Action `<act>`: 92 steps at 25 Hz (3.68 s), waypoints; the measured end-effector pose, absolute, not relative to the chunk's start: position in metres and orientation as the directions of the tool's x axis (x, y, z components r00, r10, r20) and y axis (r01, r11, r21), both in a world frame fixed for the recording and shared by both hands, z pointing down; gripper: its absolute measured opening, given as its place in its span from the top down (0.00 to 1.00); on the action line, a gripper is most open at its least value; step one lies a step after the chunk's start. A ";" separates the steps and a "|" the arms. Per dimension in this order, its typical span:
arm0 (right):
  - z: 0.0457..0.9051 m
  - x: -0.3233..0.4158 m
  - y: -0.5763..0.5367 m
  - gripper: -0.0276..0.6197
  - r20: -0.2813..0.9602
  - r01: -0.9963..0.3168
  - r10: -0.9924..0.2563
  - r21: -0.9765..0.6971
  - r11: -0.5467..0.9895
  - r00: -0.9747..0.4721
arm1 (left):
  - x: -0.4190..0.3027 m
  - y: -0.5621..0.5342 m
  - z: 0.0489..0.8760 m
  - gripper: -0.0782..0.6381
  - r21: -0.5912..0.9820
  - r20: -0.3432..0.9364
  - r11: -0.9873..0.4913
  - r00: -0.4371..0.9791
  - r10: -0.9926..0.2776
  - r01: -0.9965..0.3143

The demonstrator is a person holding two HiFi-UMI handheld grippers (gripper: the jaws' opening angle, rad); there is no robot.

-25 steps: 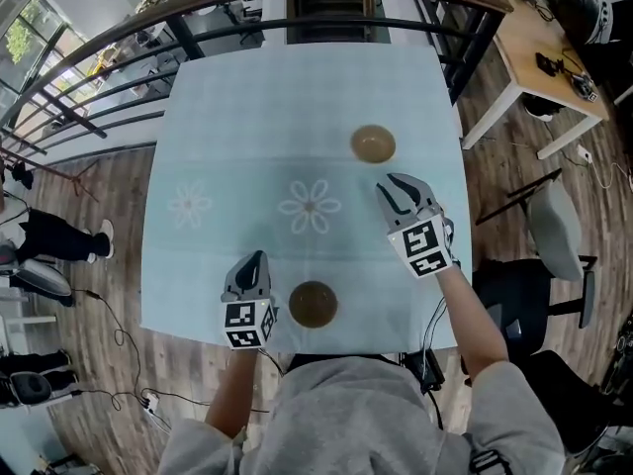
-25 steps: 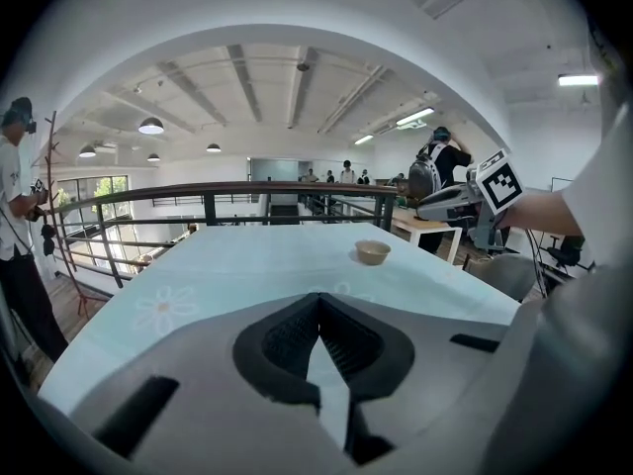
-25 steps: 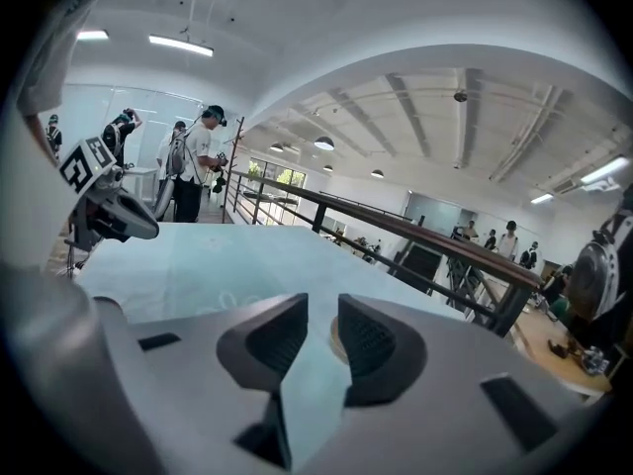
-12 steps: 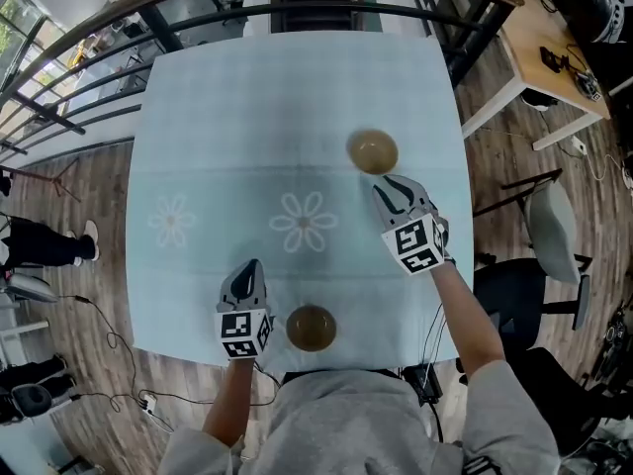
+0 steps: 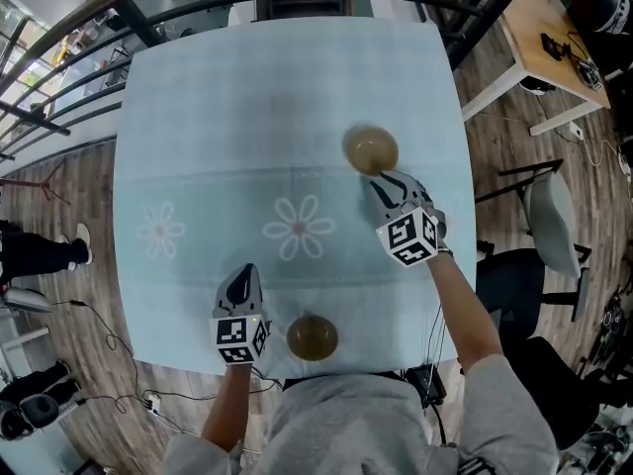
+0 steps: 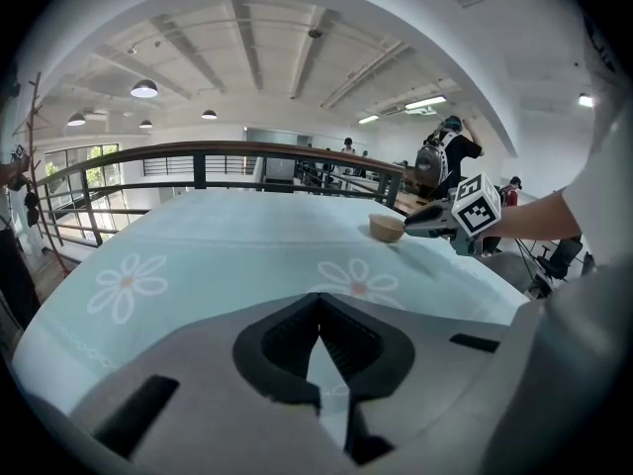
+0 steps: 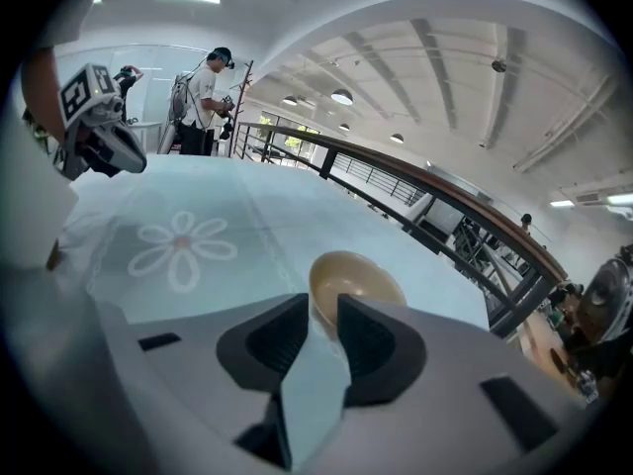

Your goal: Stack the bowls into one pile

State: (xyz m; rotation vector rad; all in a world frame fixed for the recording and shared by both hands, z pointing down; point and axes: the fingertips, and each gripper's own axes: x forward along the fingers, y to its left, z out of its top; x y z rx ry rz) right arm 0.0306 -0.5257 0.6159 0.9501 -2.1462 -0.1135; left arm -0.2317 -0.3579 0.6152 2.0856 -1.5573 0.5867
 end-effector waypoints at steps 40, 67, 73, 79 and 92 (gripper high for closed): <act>0.558 0.005 -0.427 0.91 0.526 -0.405 -0.701 0.575 0.711 -0.482 | -0.214 -0.306 0.572 0.87 0.077 0.506 -0.258 0.260 -0.822 -0.963; 0.508 -0.038 -0.206 0.91 0.455 -0.239 -0.621 0.650 0.721 -0.639 | -0.192 -0.121 0.525 0.86 0.007 0.417 -0.236 0.217 -0.882 -0.972; 0.523 -0.045 -0.164 0.91 0.475 -0.194 -0.569 0.629 0.753 -0.671 | -0.182 -0.098 0.527 0.87 0.007 0.423 -0.226 0.208 -0.882 -0.974; 0.542 -0.075 -0.133 0.91 0.511 -0.141 -0.518 0.605 0.783 -0.686 | -0.200 -0.086 0.523 0.87 0.005 0.424 -0.216 0.198 -0.884 -0.976; 0.612 -0.120 -0.097 0.90 0.686 -0.139 -0.443 0.452 0.881 -0.577 | -0.258 -0.043 0.518 0.87 0.027 0.453 -0.234 0.221 -0.864 -0.972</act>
